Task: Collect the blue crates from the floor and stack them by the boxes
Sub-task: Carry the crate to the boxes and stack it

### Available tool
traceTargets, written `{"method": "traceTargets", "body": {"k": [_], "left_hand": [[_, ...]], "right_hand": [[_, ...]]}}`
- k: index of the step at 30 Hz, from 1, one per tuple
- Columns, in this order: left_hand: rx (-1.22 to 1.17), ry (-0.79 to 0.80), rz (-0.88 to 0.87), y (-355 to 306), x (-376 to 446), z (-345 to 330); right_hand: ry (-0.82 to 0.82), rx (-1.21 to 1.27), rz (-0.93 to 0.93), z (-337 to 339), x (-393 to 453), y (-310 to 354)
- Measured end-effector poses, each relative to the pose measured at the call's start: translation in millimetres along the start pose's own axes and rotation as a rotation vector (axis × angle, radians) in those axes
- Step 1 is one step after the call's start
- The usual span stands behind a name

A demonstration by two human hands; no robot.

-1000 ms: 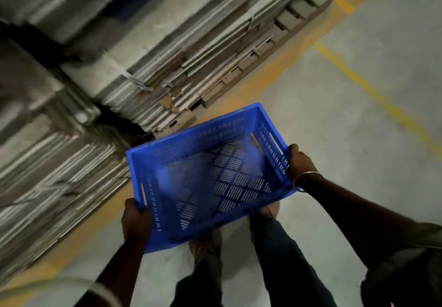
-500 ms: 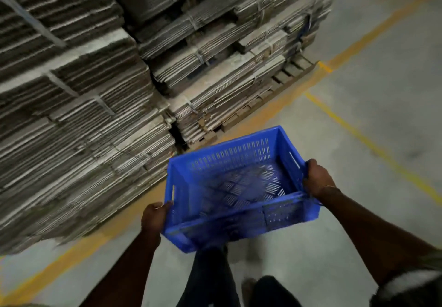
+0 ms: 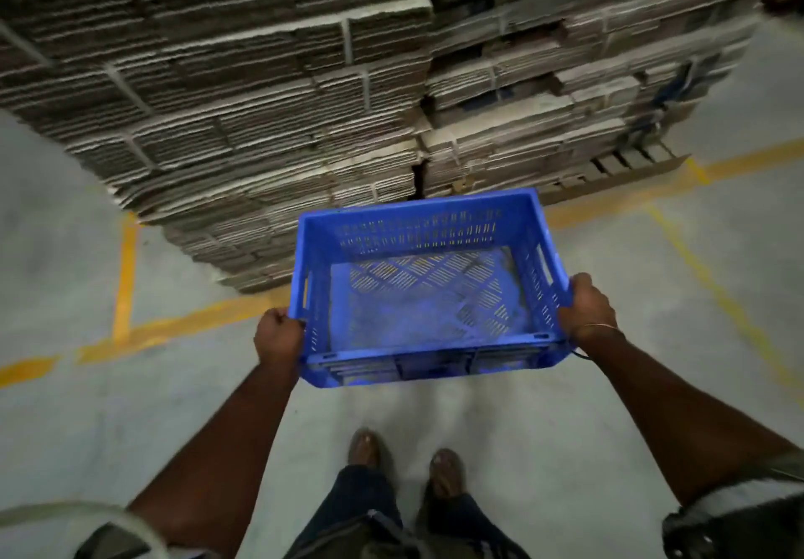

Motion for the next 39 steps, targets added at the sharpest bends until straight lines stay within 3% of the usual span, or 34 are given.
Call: {"method": "traceTargets", "body": {"k": [4, 10, 23, 30, 39], "left_hand": [[-0.045, -0.16, 0.066, 46, 14, 107], [-0.135, -0.274, 0.171, 134, 54, 264], [-0.248, -0.78, 0.428, 348, 77, 646], [-0.339, -1.027, 0.661, 455, 68, 744], [-0.442, -1.28, 0.849, 501, 92, 807]], "right_hand": [[0.079, 0.058, 0.105, -27, -52, 58], [0.146, 0.015, 0.388, -75, -140, 183], [0.359, -0.002, 0.975, -218, -448, 548], [0.456, -0.01, 1.227, -301, -581, 689], [0.601, -0.064, 1.51, -413, -734, 873]]}}
Point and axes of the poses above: each hand's wrist, its own x-axis towards the middle knuckle, its own z-axis out of the back of the hand, y = z × x, the point moved 9 cm from there along x, towards the middle knuckle, and after that the axes turned 12 degrees about -y, right-handed, at the moved point
